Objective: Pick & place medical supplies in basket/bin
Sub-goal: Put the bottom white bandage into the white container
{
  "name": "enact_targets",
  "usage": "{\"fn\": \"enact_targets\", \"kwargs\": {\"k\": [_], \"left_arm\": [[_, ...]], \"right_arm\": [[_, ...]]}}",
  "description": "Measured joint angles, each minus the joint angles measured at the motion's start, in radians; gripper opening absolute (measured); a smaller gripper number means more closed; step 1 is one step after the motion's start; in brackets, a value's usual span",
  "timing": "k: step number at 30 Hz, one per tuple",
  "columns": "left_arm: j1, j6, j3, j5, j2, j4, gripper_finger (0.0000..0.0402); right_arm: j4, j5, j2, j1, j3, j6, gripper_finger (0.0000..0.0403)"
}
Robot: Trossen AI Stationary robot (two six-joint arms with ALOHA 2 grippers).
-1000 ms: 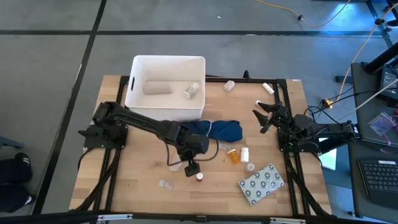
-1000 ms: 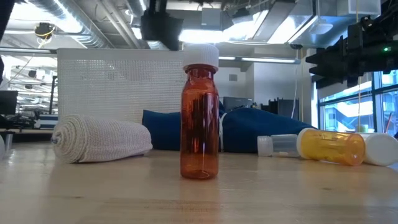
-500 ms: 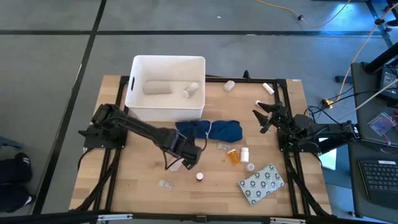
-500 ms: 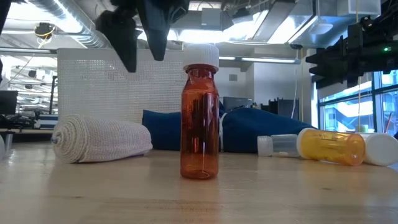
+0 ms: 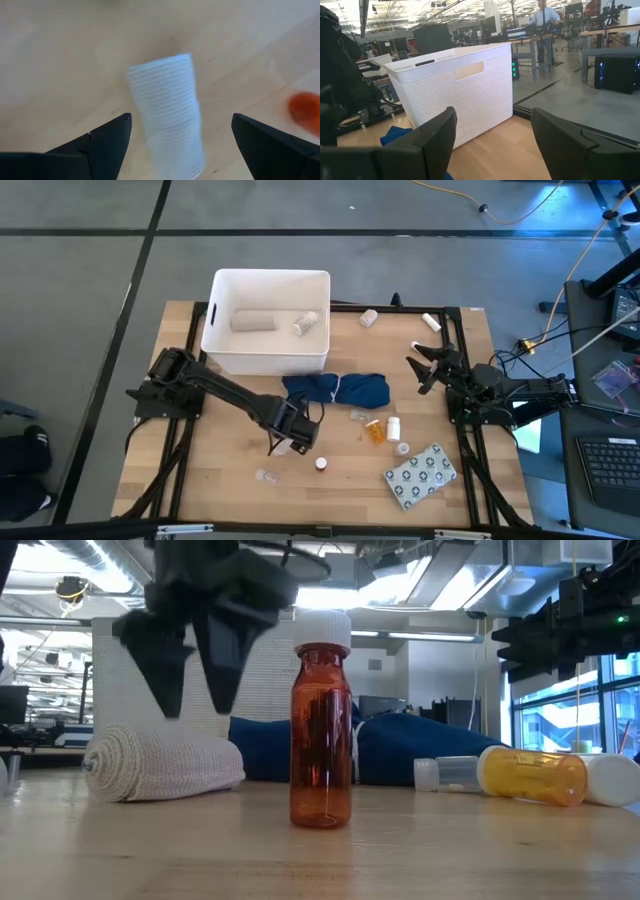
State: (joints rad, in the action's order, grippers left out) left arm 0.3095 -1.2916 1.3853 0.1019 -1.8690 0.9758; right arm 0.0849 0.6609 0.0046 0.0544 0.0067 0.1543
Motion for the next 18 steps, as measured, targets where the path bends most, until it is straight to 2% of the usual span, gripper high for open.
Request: {"fn": "enact_targets", "kwargs": {"k": [6, 18], "left_arm": [[-0.001, -0.008, -0.104, -0.015, 0.0, -0.156, 0.0334], [-0.001, -0.005, -0.134, -0.015, 0.0, -0.168, 0.0334]], "right_arm": [[0.0, 0.0, 0.0, 0.0, 0.0, -0.001, 0.0257], [0.0, 0.0, 0.0, 0.0, 0.0, -0.004, 0.0257]]}}
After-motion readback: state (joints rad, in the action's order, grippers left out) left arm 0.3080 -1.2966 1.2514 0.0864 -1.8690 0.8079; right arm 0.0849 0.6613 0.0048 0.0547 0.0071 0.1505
